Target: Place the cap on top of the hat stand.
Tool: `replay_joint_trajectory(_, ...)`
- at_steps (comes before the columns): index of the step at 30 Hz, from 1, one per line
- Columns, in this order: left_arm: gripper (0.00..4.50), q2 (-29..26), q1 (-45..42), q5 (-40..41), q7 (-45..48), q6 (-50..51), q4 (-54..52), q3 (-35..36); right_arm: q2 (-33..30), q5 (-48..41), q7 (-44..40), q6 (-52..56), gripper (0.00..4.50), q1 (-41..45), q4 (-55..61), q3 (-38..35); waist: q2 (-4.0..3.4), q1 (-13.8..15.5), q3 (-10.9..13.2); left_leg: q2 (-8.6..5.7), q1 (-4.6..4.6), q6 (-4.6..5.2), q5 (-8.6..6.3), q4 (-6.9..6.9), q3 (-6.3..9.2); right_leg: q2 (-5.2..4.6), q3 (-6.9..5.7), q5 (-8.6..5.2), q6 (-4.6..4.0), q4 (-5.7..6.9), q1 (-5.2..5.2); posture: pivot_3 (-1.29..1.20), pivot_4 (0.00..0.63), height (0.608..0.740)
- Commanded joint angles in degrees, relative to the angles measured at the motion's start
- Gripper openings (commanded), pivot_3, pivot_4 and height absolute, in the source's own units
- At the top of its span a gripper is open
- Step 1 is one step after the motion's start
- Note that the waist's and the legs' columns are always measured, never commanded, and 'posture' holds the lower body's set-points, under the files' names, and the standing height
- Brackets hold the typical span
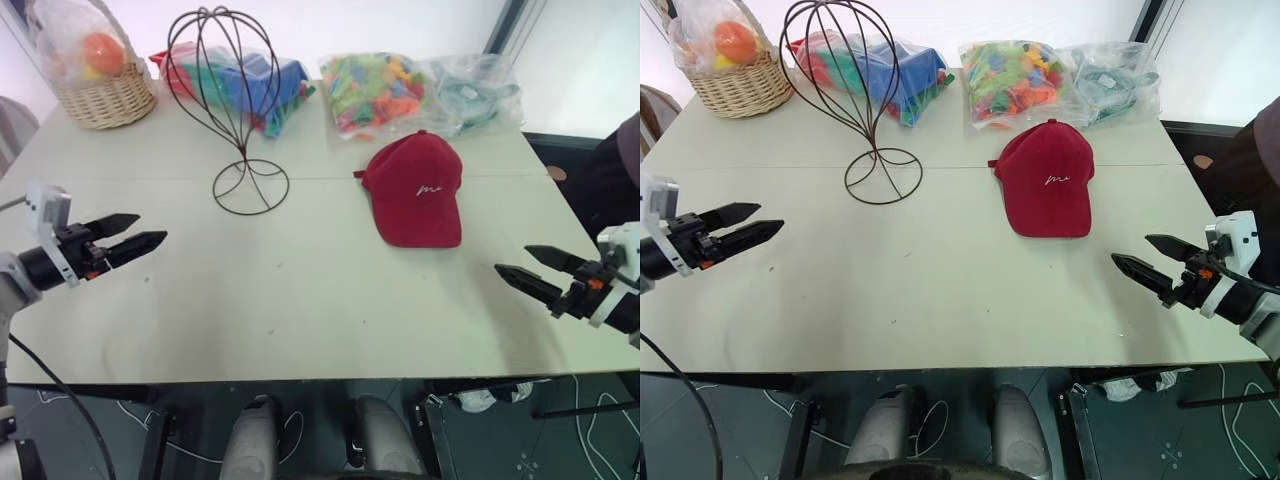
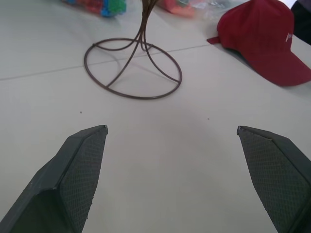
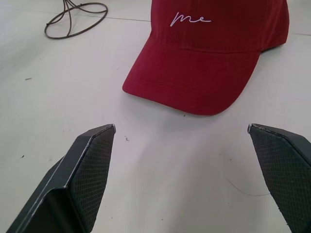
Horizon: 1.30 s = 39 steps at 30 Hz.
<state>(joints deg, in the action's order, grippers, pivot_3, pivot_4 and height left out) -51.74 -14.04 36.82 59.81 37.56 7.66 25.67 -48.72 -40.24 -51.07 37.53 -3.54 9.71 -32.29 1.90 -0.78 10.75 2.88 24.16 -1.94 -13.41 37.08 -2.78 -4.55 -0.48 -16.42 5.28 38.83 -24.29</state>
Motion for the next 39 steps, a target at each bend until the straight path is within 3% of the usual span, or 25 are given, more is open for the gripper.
replay_joint_trajectory(1, 4.50, -2.46, 0.18, -0.33, 1.32, -1.43, -1.44, 1.34, -0.87, -0.52, 0.07, 0.02, 4.48, 0.54, 1.59, -1.16, 0.00, -0.05, 0.00, 0.00, 0.00, 0.00, 0.00, 0.00, 0.00, 0.00, 0.00, 0.00, 0.00, 0.00, 0.00, 0.00, 0.150, 0.740)
replay_joint_trajectory(32, 4.50, -3.07, 0.71, 0.29, 1.81, -0.33, -1.28, 3.01, -1.69, 0.29, -0.31, -0.61, 4.48, 0.87, 1.83, -1.55, 0.00, -0.04, 0.00, 0.00, 0.00, 0.00, 0.00, 0.00, 0.00, 0.00, 0.00, 0.00, 0.00, 0.00, 0.00, 0.00, 0.150, 0.740)
replay_joint_trajectory(39, 4.50, -5.13, -0.42, 0.91, 4.61, -0.32, -0.10, 2.64, -1.92, 13.34, 1.33, -16.76, 4.48, 4.91, -1.15, 4.53, 0.00, -0.11, 0.00, 0.00, 0.00, 0.00, 0.00, 0.00, 0.00, 0.01, 0.00, 0.00, 0.00, 0.00, 0.00, 0.00, 0.150, 0.740)
